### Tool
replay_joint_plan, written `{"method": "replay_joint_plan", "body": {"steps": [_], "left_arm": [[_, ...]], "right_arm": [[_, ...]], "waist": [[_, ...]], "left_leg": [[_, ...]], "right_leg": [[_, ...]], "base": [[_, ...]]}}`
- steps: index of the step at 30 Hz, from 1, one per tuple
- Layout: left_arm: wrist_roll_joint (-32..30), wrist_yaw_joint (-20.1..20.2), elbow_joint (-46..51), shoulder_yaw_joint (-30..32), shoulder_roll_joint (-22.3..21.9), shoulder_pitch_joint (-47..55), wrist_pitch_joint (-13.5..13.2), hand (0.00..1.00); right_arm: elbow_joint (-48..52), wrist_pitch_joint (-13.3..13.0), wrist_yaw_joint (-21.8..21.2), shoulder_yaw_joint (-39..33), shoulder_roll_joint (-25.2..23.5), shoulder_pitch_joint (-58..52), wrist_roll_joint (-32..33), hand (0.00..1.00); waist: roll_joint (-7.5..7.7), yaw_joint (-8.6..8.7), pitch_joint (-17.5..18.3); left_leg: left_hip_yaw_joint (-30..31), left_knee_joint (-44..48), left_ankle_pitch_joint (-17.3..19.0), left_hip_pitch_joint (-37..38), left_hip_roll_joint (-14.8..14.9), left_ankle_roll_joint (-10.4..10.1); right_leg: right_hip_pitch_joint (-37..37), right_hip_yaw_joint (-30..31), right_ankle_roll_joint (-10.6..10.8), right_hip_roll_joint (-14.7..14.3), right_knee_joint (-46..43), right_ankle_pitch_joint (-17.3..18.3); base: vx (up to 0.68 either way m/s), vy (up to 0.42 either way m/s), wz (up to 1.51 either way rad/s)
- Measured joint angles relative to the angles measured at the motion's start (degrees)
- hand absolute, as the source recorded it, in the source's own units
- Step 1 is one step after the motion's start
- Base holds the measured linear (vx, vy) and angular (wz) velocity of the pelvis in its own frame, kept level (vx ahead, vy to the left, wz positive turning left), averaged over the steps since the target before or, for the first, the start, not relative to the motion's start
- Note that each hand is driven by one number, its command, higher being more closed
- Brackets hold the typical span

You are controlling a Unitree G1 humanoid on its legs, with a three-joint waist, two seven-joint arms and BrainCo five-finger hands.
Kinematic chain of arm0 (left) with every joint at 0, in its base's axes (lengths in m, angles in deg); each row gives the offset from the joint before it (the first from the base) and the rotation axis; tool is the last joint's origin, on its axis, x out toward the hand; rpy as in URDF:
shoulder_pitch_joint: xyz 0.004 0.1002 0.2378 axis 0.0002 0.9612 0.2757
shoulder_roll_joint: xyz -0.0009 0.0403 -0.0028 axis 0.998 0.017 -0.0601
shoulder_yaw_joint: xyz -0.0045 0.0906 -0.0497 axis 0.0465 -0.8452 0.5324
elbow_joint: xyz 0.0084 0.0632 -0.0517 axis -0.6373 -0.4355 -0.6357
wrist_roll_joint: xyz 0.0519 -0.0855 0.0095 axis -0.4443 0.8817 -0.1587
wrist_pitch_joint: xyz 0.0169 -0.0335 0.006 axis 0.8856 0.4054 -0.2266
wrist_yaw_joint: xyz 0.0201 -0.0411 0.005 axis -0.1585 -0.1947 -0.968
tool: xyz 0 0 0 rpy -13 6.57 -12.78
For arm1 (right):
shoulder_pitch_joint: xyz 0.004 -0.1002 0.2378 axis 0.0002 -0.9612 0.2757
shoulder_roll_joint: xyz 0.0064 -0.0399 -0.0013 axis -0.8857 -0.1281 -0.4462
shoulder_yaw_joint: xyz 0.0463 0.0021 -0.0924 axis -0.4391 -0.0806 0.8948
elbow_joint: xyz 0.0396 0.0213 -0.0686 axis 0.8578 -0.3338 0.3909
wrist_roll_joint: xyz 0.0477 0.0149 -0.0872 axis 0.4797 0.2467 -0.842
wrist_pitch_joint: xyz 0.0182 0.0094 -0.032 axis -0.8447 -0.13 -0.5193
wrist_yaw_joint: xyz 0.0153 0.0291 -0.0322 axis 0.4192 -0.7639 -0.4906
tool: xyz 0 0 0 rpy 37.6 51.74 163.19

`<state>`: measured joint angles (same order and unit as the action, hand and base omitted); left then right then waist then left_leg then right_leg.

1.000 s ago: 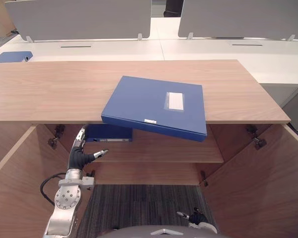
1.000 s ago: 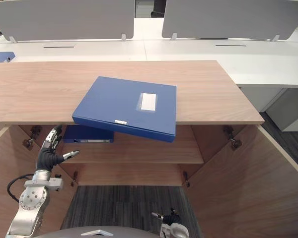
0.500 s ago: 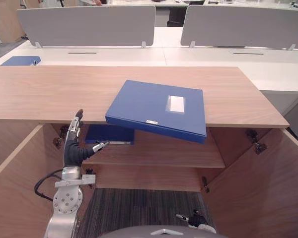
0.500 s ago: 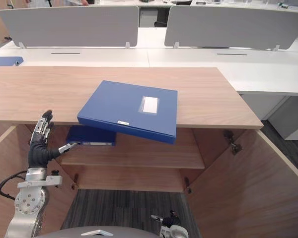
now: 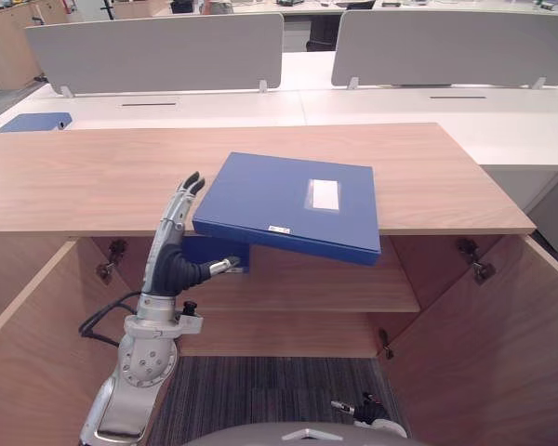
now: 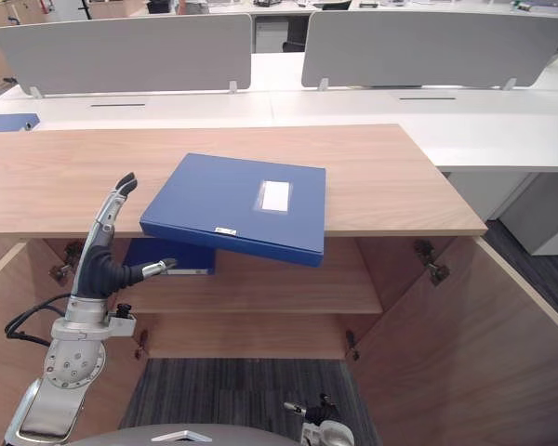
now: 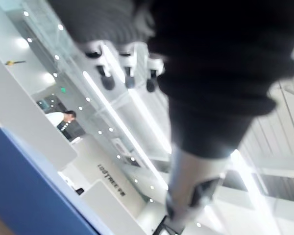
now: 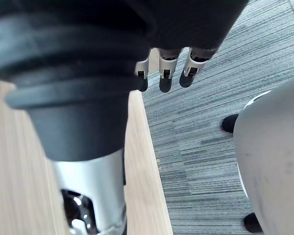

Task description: Walk over to the cabinet, pick up the folder, carry it to the office cabinet, place the folder inside the office cabinet, then close the office cabinet door

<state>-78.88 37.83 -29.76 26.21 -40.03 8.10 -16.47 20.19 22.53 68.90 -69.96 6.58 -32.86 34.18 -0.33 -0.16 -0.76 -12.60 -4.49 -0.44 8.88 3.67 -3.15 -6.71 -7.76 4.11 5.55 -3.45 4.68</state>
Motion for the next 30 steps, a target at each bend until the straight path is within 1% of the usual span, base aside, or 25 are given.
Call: {"method": "replay_joint_plan", "body": {"steps": [4, 6, 8, 11, 14, 15, 17, 21, 23, 26, 28, 30], "left_arm": [[-3.2, 0.0, -0.2, -3.0, 1.9, -2.5, -0.2, 0.00], [-4.9, 0.0, -1.2, -4.3, 3.2, -3.9, -0.2, 0.00], [-7.1, 0.1, -4.0, -5.4, 6.0, -5.8, -0.1, 0.00], [-8.7, 0.1, -6.6, -5.7, 7.1, -7.0, 0.0, 0.00], [-12.1, 0.0, -9.3, -7.3, 7.6, -9.2, 1.0, 0.00], [-14.1, 0.0, -10.4, -7.9, 8.4, -10.1, 1.3, 0.00], [-15.5, 0.0, -11.8, -8.4, 8.4, -11.1, 1.7, 0.00], [-18.6, -0.2, -14.4, -9.5, 8.4, -13.2, 3.2, 0.00], [-20.1, -1.3, -15.4, -9.9, 8.3, -14.5, 3.8, 0.00], [-22.3, -2.0, -17.1, -10.7, 8.2, -16.3, 4.8, 0.00], [-23.3, -2.2, -18.4, -11.6, 8.2, -17.4, 5.1, 0.00], [-24.5, -2.2, -19.0, -11.7, 7.9, -17.5, 5.5, 0.00]], "right_arm": [[-0.2, 0.0, 0.0, 0.0, 0.1, 0.1, 0.0, 0.00], [-0.6, 0.0, 0.0, 0.0, 0.3, 0.6, 0.0, 0.00], [-0.6, 0.1, 0.0, 0.0, 0.5, 0.8, 0.0, 0.00], [-0.6, 0.1, 0.0, 0.0, 0.5, 1.0, 0.0, 0.00], [-0.7, 0.3, 0.0, 0.1, 1.0, 1.1, 0.0, 0.00], [-0.9, 0.3, 0.0, 0.1, 1.4, 1.3, 0.0, 0.00], [-1.3, 0.3, 0.0, 0.0, 1.6, 1.5, 0.0, 0.00], [-1.7, 0.3, 0.1, 0.0, 1.6, 2.0, 0.0, 0.00], [-1.8, 0.3, 0.1, 0.0, 1.6, 2.1, 0.0, 0.00], [-1.9, 0.3, 0.1, 0.0, 1.6, 2.1, 0.0, 0.00], [-1.9, 0.3, 0.1, 0.0, 1.7, 2.1, 0.0, 0.00], [-1.9, 0.3, 0.1, 0.0, 1.7, 2.2, 0.0, 0.00]], "waist": [[-0.08, 0.31, 0.2], [-0.11, 0.77, 0.2], [-0.23, 1.11, 0.3], [-0.23, 1.58, 0.3], [-0.18, 1.90, 0.2], [-0.14, 2.25, 0.2], [-0.05, 2.46, 0.2], [0.32, 3.54, -0.1], [0.44, 3.83, -0.2], [0.46, 4.06, -0.2], [0.46, 4.24, -0.2], [0.47, 4.80, -0.2]], "left_leg": [[0.0, 0.0, 0.0, 0.1, -0.1, 0.0], [0.0, 0.0, 0.0, 0.1, -0.2, 0.0], [0.1, 0.0, 0.0, 0.2, -0.3, 0.0], [0.2, -0.1, 0.0, 0.1, -0.4, 0.0], [0.3, -0.1, 0.0, 0.1, -0.6, 0.0], [0.4, -0.1, 0.0, 0.0, -0.6, 0.0], [0.6, -0.1, 0.0, 0.0, -0.7, 0.0], [1.6, -0.1, 0.1, 0.0, -0.7, -0.1], [1.6, -0.1, 0.1, 0.0, -0.7, -0.1], [1.5, -0.4, 0.2, 0.0, -0.7, -0.1], [1.5, -0.4, 0.2, 0.0, -0.7, -0.2], [1.4, -0.4, 0.3, 0.0, -0.7, -0.2]], "right_leg": [[0.1, 1.0, 0.0, 0.0, 0.1, 0.0], [0.4, 1.0, -0.1, 0.0, 0.1, 0.0], [0.4, 1.0, -0.1, 0.0, 0.3, -0.1], [0.4, 1.0, -0.2, 0.0, 0.9, -0.1], [-0.3, 0.9, -0.4, 0.1, 2.4, -0.7], [-0.3, 1.0, -0.4, 0.1, 2.8, -0.9], [-0.4, 1.0, -0.3, 0.1, 3.2, -1.2], [-1.2, 0.9, -0.2, 0.1, 4.7, -2.2], [-1.3, 0.9, -0.2, 0.1, 5.0, -2.3], [-1.4, 1.0, -0.2, 0.1, 5.3, -2.5], [-1.6, 1.0, -0.4, 0.1, 5.9, -2.8], [-1.7, 1.0, -0.2, 0.1, 6.2, -3.0]], "base": [[-0.01, -0.002, -0.03], [-0.04, -0.009, -0.02], [0.00, 0.000, 0.00], [0.00, 0.000, 0.00], [0.00, 0.000, 0.00], [0.01, -0.001, -0.03], [0.01, -0.006, -0.06], [0.00, -0.002, -0.01], [-0.01, -0.007, -0.02], [-0.02, -0.011, -0.01], [-0.03, -0.022, -0.01], [0.00, 0.000, 0.00]]}}
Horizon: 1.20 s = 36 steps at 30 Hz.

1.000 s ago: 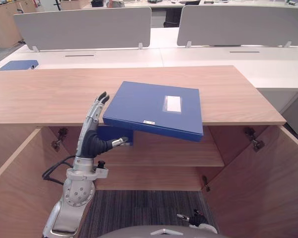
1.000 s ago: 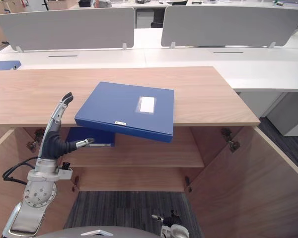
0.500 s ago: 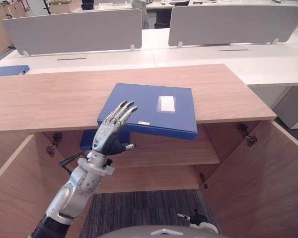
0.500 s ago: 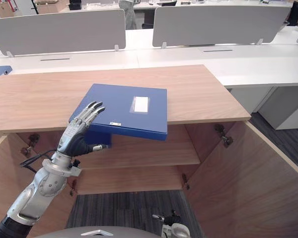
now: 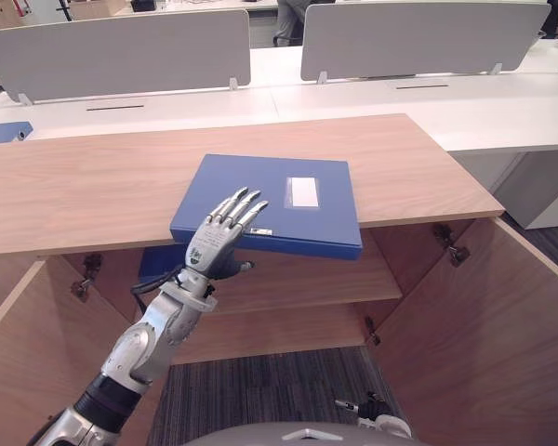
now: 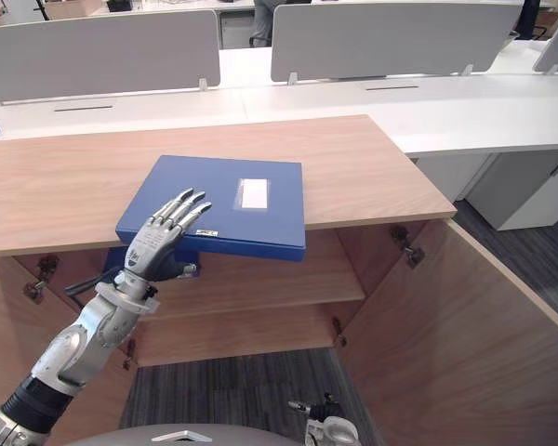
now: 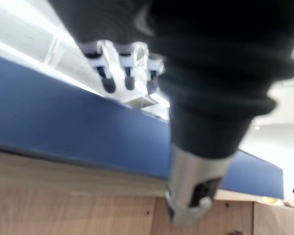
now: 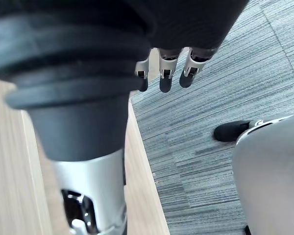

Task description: Walk over to the cabinet, pick up the folder, carry it to the office cabinet, place the folder inside the office cabinet, then close the office cabinet door

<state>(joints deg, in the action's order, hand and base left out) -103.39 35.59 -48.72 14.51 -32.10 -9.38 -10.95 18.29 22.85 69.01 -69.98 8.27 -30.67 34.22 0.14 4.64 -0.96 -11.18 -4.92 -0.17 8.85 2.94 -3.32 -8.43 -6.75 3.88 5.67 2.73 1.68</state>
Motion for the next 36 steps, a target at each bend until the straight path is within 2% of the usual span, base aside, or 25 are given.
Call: {"method": "replay_joint_plan", "body": {"steps": [7, 8, 16, 28, 31, 36], "left_arm": [[-3.2, -0.6, -4.1, -0.2, -2.1, -2.1, 2.1, 0.00], [-3.4, -0.9, -4.2, -0.3, -2.2, -2.1, 2.3, 1.00], [-6.1, -3.0, -6.8, 0.1, -4.3, -4.9, 5.1, 1.00], [-6.3, -5.3, -5.9, 2.9, -6.6, -5.3, 4.8, 1.00], [-4.6, -5.6, -3.8, 4.8, -7.0, -3.7, 4.2, 1.00], [1.5, -6.7, 5.1, 9.0, -11.1, 1.1, 3.6, 1.00]], "right_arm": [[-0.3, 0.1, 0.0, -0.1, 0.6, -0.3, 0.0, 0.00], [-0.3, 0.1, 0.0, -0.1, 0.7, -0.3, 0.0, 0.00], [-0.3, 0.4, 0.1, -0.3, 1.0, -1.7, 0.0, 0.00], [-0.3, 0.4, 0.2, -0.6, 1.1, -2.6, 1.1, 0.00], [-0.2, 0.3, 0.2, -0.5, 1.0, -2.8, 1.2, 0.00], [-0.3, 0.3, 0.4, -0.6, 0.8, -3.7, 1.2, 0.00]], "waist": [[0.23, 1.10, -0.2], [0.23, 1.24, -0.2], [0.27, 2.02, -0.2], [0.23, 2.04, -0.2], [0.24, 2.07, -0.2], [0.23, 1.14, -0.2]], "left_leg": [[-0.5, 0.0, 0.1, 0.0, 0.0, -0.1], [-0.6, 0.0, 0.1, 0.0, 0.0, -0.1], [-1.6, 0.0, 0.3, 0.2, 0.0, -0.1], [-1.9, 0.0, 0.3, 0.3, 0.1, -0.1], [-2.1, 0.0, 0.4, 0.4, 0.1, -0.1], [-3.0, 0.1, 0.5, 0.2, 0.3, -0.3]], "right_leg": [[0.0, 0.3, 0.0, 0.0, 0.5, -0.3], [0.0, 0.3, 0.0, 0.0, 0.6, -0.3], [-0.3, 1.3, -0.1, 0.0, 1.8, -1.1], [-0.4, 1.4, 0.0, -0.1, 1.8, -1.3], [-0.4, 1.5, 0.0, -0.1, 1.8, -1.3], [0.2, 2.9, 0.2, -0.1, 1.4, -1.4]], "base": [[-0.01, -0.009, -0.02], [-0.01, -0.022, -0.03], [-0.01, -0.021, -0.06], [-0.02, -0.017, 0.00], [0.00, -0.009, -0.01], [0.00, -0.018, -0.10]]}}
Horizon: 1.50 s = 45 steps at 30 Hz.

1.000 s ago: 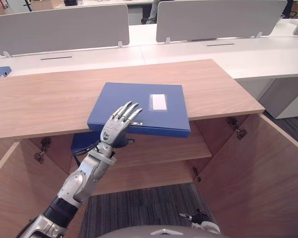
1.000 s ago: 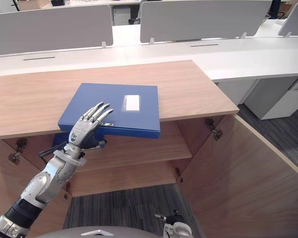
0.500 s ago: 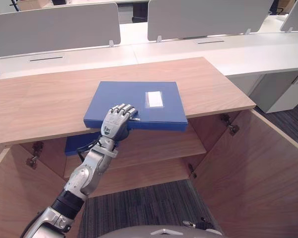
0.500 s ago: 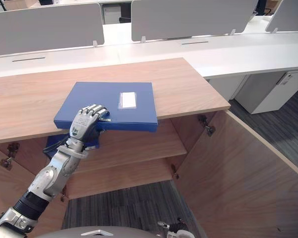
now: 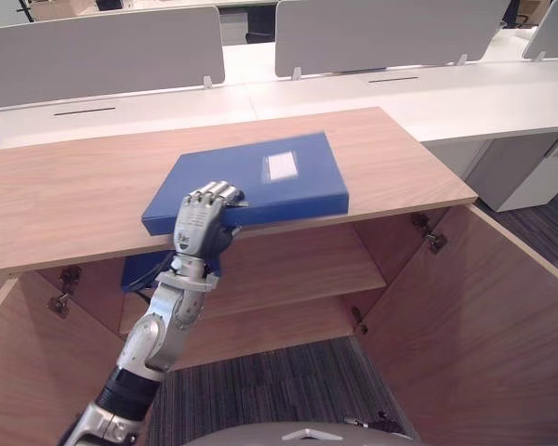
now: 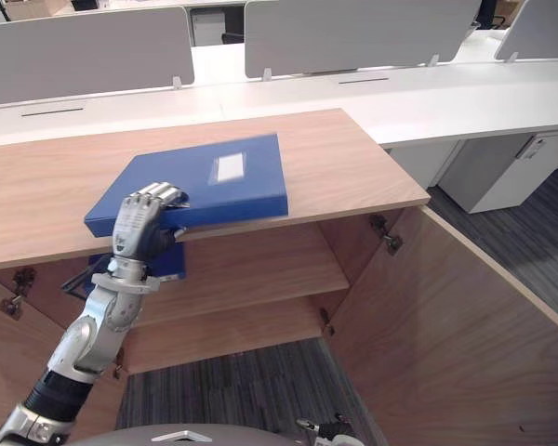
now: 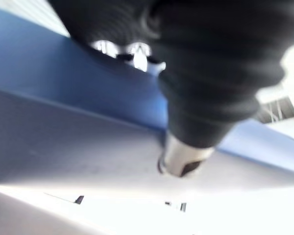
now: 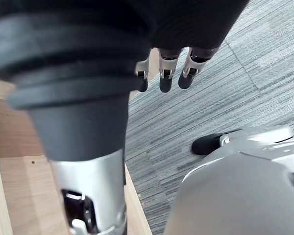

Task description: Walk over to the cabinet, pick up the folder, carry it to the office cabinet, place the folder inside the office cabinet, then close the office cabinet door

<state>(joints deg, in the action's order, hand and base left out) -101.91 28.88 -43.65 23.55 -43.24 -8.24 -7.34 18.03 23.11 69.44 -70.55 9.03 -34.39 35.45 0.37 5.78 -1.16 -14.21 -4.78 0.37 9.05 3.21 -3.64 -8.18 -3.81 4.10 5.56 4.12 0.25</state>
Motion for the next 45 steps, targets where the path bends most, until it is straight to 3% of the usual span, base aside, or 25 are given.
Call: {"method": "replay_joint_plan", "body": {"steps": [15, 20, 23, 29, 35, 40, 45], "left_arm": [[26.2, -9.5, 18.2, 13.4, -9.8, 9.3, -2.7, 1.00], [35.2, -13.0, 23.2, 16.2, -13.3, 11.4, -6.7, 1.00], [39.0, -12.9, 23.3, 16.4, -13.8, 12.5, -8.2, 1.00], [49.6, -6.9, 25.5, 15.2, -15.3, 17.8, -11.9, 1.00], [55.1, -1.3, 26.9, 11.6, -15.3, 22.3, -12.8, 1.00], [55.8, 2.4, 26.8, 8.6, -15.4, 24.3, -12.8, 1.00], [55.1, 4.7, 23.9, 5.9, -15.2, 24.6, -12.4, 1.00]], "right_arm": [[1.1, -0.5, 1.8, 0.1, -0.3, -2.2, 1.0, 0.00], [5.9, -1.1, 3.4, 0.1, -1.1, -4.6, 2.4, 0.00], [9.3, -1.6, 3.4, 0.3, -1.8, -4.9, 3.8, 0.00], [23.3, -3.5, 3.4, 3.9, -7.1, -6.3, 5.7, 0.00], [42.7, -5.3, 3.7, 7.5, -8.8, -9.1, 5.6, 0.00], [58.5, -7.2, 4.4, 9.2, -9.3, -11.2, 5.5, 0.00], [70.4, -9.8, 4.2, 11.8, -9.1, -11.1, 5.5, 0.00]], "waist": [[0.26, -3.77, 0.3], [0.37, -4.29, 0.4], [0.36, -4.36, 0.4], [0.24, -4.81, 0.6], [1.08, -5.12, 1.2], [1.98, -4.89, 1.2], [1.82, -4.72, 1.1]], "left_leg": [[1.6, -0.1, -0.2, -0.1, 0.2, 0.3], [1.9, -0.1, -0.5, -0.1, 0.2, 0.3], [2.1, -0.2, -0.6, -0.1, 0.3, 0.4], [1.9, -0.2, -0.8, -0.1, 0.4, 0.4], [1.6, 0.2, -0.8, -0.3, 0.4, 0.4], [0.8, 0.2, -0.6, 0.0, 0.4, 0.4], [-0.3, 0.2, 0.0, 0.8, 0.4, 0.5]], "right_leg": [[1.4, -0.8, 0.3, 0.0, -5.3, 2.6], [1.3, -1.4, 0.3, 0.0, -5.5, 2.6], [1.3, -1.5, 0.3, 0.0, -5.7, 2.6], [1.6, -1.5, 0.4, 0.0, -5.9, 2.6], [2.2, -1.4, 0.6, 0.1, -5.7, 2.4], [2.3, -0.4, 0.7, 0.0, -5.5, 2.3], [2.4, 0.3, 0.9, 0.1, -5.5, 2.3]], "base": [[-0.04, -0.028, 0.05], [-0.02, -0.021, 0.04], [-0.04, -0.018, 0.02], [-0.04, -0.015, 0.01], [0.02, -0.001, -0.03], [0.01, 0.000, -0.09], [-0.02, 0.000, -0.11]]}}
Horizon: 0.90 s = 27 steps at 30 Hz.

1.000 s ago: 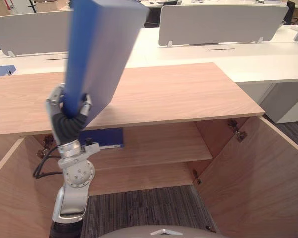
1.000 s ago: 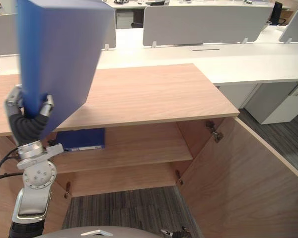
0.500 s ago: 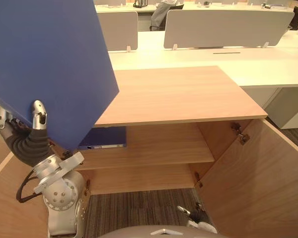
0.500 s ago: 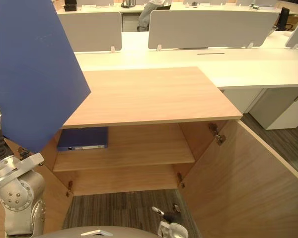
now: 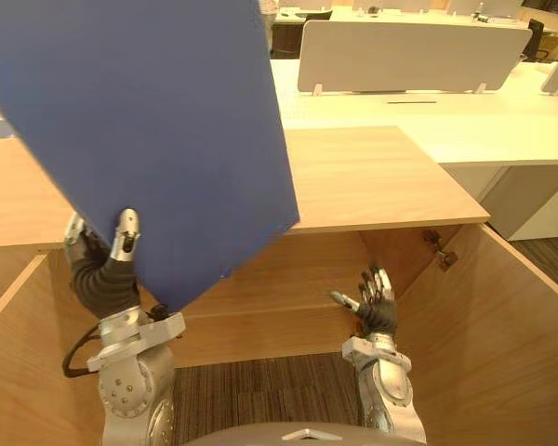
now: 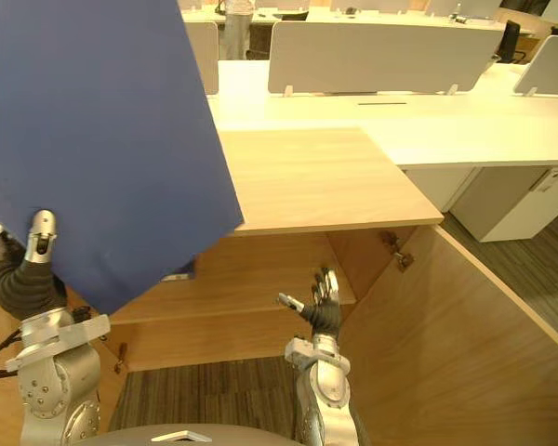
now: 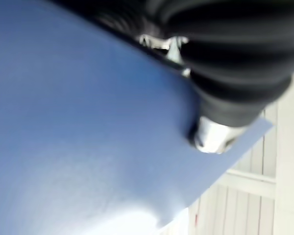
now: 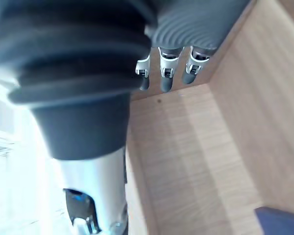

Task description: Walk over to the cabinet, pick up the folder, carry it to the office cabinet, place the folder inside the office cabinet, then close the office cabinet door

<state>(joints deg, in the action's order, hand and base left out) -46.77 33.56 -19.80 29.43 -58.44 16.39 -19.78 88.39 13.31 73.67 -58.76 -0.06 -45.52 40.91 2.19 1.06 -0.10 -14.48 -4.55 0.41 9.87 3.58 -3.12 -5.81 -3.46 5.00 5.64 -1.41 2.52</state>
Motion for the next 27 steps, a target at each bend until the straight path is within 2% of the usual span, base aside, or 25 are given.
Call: {"method": "replay_joint_plan", "body": {"steps": [6, 11, 16, 27], "left_arm": [[-2.4, 1.1, -5.1, -1.9, 0.5, -0.1, 1.2, 1.00], [-2.4, 4.7, -6.9, -2.6, 3.0, -0.4, 1.4, 1.00], [-2.4, 8.4, -10.1, -2.9, 5.3, -3.3, 1.5, 1.00], [-2.2, 13.9, -10.3, -3.3, 10.0, -6.1, 1.4, 1.00]], "right_arm": [[6.8, -2.9, -0.3, 2.0, 0.2, 0.5, 0.0, 0.00], [8.3, -3.0, -1.0, 2.3, 0.3, 3.0, 0.0, 0.00], [8.7, -3.2, -3.1, 1.6, 3.4, 8.4, 1.1, 0.00], [8.1, -2.9, -11.6, 1.1, 12.2, 12.4, 9.9, 0.00]], "waist": [[-0.37, 0.08, -0.2], [-0.96, 0.53, -1.1], [-1.02, 0.57, -1.1], [-1.69, 1.00, -2.3]], "left_leg": [[-0.6, 0.0, 0.2, 0.3, -0.2, 0.0], [-0.7, 0.0, 0.4, 0.3, -0.3, 0.0], [-0.6, 0.0, 0.4, 0.3, -0.4, 0.2], [0.2, 0.0, 0.6, -0.5, -0.6, 0.4]], "right_leg": [[0.1, 1.0, 0.0, -0.1, 0.2, 0.0], [0.1, 1.2, 0.0, -0.2, 0.3, 0.0], [0.0, 1.2, 0.1, -0.1, 0.5, -0.1], [0.0, 0.8, 0.1, 0.1, 0.7, -0.1]], "base": [[0.00, -0.008, -0.06], [0.00, 0.000, 0.00], [0.00, 0.000, 0.00], [0.00, -0.004, 0.01]]}}
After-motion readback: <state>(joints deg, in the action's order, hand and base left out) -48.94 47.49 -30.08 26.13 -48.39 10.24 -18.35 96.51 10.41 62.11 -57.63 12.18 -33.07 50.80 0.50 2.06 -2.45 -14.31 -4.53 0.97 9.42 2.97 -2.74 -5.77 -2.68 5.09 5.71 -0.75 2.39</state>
